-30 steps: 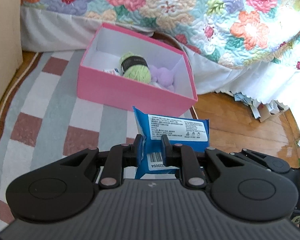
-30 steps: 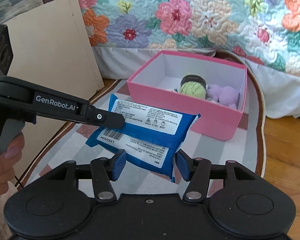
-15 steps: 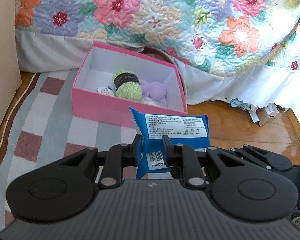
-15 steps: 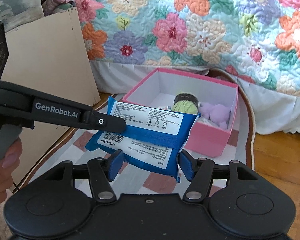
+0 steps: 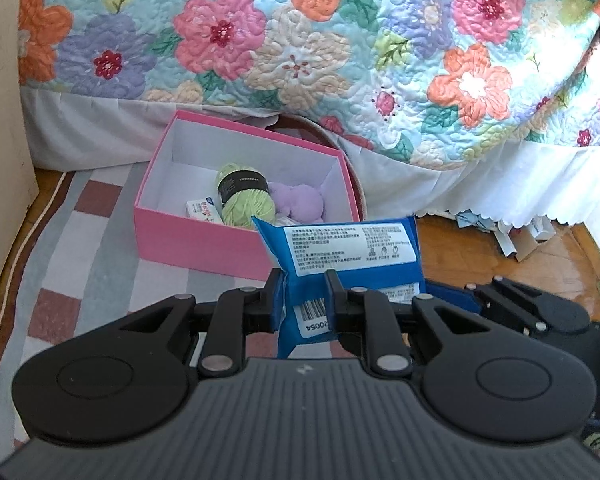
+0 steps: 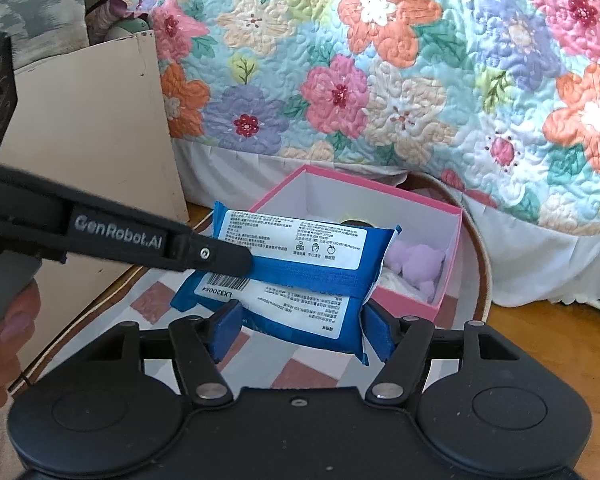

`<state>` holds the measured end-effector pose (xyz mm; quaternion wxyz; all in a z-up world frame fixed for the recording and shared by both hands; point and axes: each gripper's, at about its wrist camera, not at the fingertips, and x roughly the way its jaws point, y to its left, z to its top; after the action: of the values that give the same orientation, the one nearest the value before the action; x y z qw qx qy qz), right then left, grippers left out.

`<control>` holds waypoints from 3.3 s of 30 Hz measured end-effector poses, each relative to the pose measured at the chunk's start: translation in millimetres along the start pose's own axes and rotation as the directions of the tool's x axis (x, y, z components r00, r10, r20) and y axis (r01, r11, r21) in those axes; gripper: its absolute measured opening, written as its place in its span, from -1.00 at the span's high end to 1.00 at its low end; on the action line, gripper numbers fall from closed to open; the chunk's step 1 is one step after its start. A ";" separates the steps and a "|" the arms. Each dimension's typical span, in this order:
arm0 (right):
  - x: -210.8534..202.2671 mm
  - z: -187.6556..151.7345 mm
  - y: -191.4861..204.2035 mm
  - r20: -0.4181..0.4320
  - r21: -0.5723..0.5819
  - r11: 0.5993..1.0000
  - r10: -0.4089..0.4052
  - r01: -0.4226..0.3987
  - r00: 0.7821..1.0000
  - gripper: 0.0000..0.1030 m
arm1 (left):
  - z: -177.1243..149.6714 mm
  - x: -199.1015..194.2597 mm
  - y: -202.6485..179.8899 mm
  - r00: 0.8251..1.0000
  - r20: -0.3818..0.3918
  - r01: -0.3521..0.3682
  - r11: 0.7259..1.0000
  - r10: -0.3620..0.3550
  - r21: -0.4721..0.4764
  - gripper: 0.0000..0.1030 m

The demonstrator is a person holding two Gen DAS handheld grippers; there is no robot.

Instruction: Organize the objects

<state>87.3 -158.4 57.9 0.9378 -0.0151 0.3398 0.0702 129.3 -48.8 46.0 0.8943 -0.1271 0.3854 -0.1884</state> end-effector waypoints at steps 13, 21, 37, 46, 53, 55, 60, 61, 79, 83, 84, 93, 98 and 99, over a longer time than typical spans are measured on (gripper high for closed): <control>17.2 22.8 -22.4 0.028 -0.065 0.997 -0.027 0.029 0.999 -0.39 | 35.8 32.3 8.4 0.996 0.003 0.088 0.994 -0.088 -0.058 0.65; 55.7 38.4 -49.1 -0.002 -0.073 0.996 -0.043 0.043 0.999 -0.30 | 60.2 75.9 14.4 0.996 0.015 0.088 0.992 -0.087 -0.090 0.65; 127.3 52.3 -103.3 -0.095 -0.104 0.994 -0.032 0.022 0.995 -0.13 | 99.6 175.9 31.1 0.990 -0.080 0.107 0.990 -0.114 -0.091 0.66; 174.9 50.3 -117.0 -0.138 -0.076 0.997 -0.016 0.005 0.990 -0.13 | 108.5 220.8 48.7 0.986 -0.135 0.084 0.993 -0.095 -0.087 0.66; 215.6 47.0 -128.2 -0.226 -0.073 0.996 -0.070 0.055 0.971 -0.13 | 107.2 264.4 54.6 0.978 -0.187 0.072 0.994 -0.087 -0.087 0.65; 222.1 45.3 -131.4 -0.240 -0.072 0.995 -0.084 0.069 0.967 -0.13 | 105.1 270.9 54.6 0.978 -0.190 0.077 0.994 -0.092 -0.081 0.64; 227.5 41.1 -129.0 -0.234 -0.107 0.990 -0.118 0.095 0.965 -0.12 | 100.5 278.8 48.7 0.978 -0.197 0.060 0.997 -0.066 -0.038 0.63; 227.7 40.9 -127.4 -0.229 -0.120 0.986 -0.138 0.112 0.964 -0.12 | 100.0 280.1 48.2 0.978 -0.198 0.061 0.997 -0.067 -0.037 0.64; 163.5 26.1 -120.2 -0.060 -0.054 0.995 -0.083 0.080 0.995 -0.11 | 85.1 252.6 33.4 0.970 -0.241 -0.015 1.000 0.017 0.008 0.72; 149.5 21.8 -113.9 -0.020 -0.022 0.998 -0.057 0.057 0.998 -0.12 | 82.5 234.6 26.5 0.971 -0.234 -0.048 0.998 0.058 0.048 0.72; 146.1 21.4 -112.5 -0.014 -0.015 0.999 -0.052 0.052 0.999 -0.12 | 82.5 228.8 25.5 0.971 -0.231 -0.048 0.998 0.059 0.052 0.72; 111.5 22.0 -98.8 0.008 0.077 0.996 -0.052 0.051 0.999 -0.12 | 75.1 169.3 14.7 0.972 -0.198 -0.101 0.987 0.124 0.127 0.67; 91.2 24.9 -85.2 0.031 0.089 0.995 -0.045 0.042 0.998 -0.15 | 69.0 138.4 15.8 0.968 -0.193 -0.130 0.980 0.158 0.148 0.66; 88.0 25.2 -83.2 0.033 0.093 0.995 -0.044 0.041 0.998 -0.18 | 67.7 132.3 16.0 0.968 -0.191 -0.135 0.979 0.163 0.151 0.65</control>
<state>181.9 -228.1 19.4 0.9446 0.0222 0.3256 0.0349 266.6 -86.5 0.6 0.8687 -0.0162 0.4691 -0.1585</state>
